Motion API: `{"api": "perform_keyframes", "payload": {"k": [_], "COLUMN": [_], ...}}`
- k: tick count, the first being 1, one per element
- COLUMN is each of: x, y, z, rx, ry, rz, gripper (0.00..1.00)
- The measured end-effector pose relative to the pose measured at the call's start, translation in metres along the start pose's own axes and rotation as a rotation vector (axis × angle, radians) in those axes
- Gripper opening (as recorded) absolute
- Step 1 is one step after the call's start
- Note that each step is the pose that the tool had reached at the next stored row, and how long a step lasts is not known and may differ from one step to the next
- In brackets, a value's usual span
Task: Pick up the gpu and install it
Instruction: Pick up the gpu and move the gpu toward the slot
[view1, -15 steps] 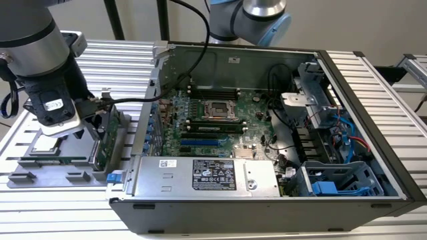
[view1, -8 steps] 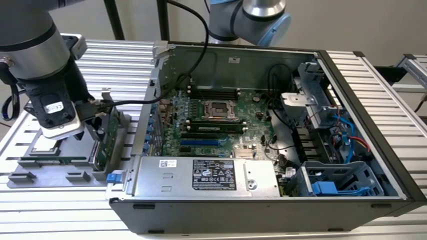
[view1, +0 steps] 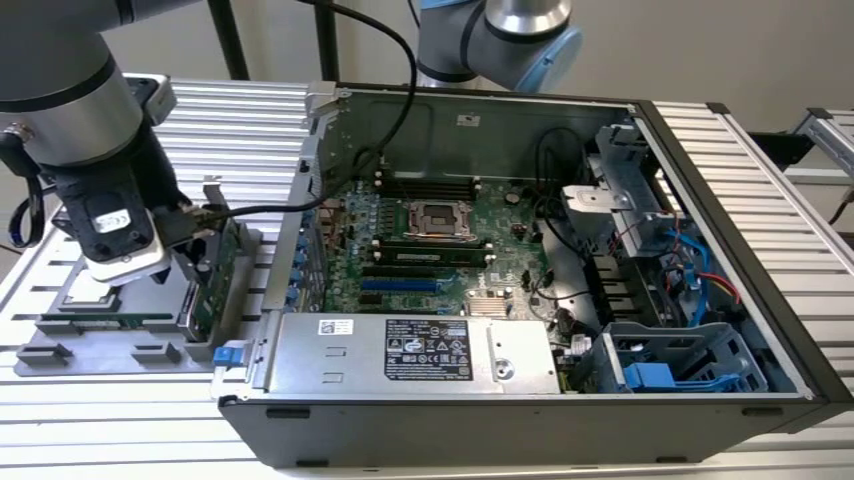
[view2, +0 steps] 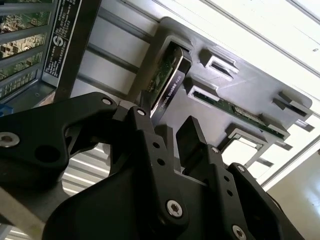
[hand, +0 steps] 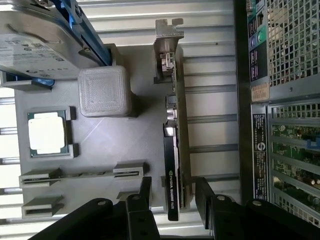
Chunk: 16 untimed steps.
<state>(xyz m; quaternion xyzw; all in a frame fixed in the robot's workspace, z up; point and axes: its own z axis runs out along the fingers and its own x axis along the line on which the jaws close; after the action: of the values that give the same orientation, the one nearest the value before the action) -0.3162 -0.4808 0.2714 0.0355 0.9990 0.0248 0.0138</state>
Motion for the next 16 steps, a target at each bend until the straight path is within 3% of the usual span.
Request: {"api": "perform_keyframes", "payload": {"k": [4,16], "x": [0.0000,0.0003], "y": [-0.0001,-0.0005], "z": [0.0026,0.0107], "rx": [-0.0008,-0.0004], "ry": [-0.0073,-0.0039], "rz": [0.000,0.000], "gripper": [1.00,1.00]}}
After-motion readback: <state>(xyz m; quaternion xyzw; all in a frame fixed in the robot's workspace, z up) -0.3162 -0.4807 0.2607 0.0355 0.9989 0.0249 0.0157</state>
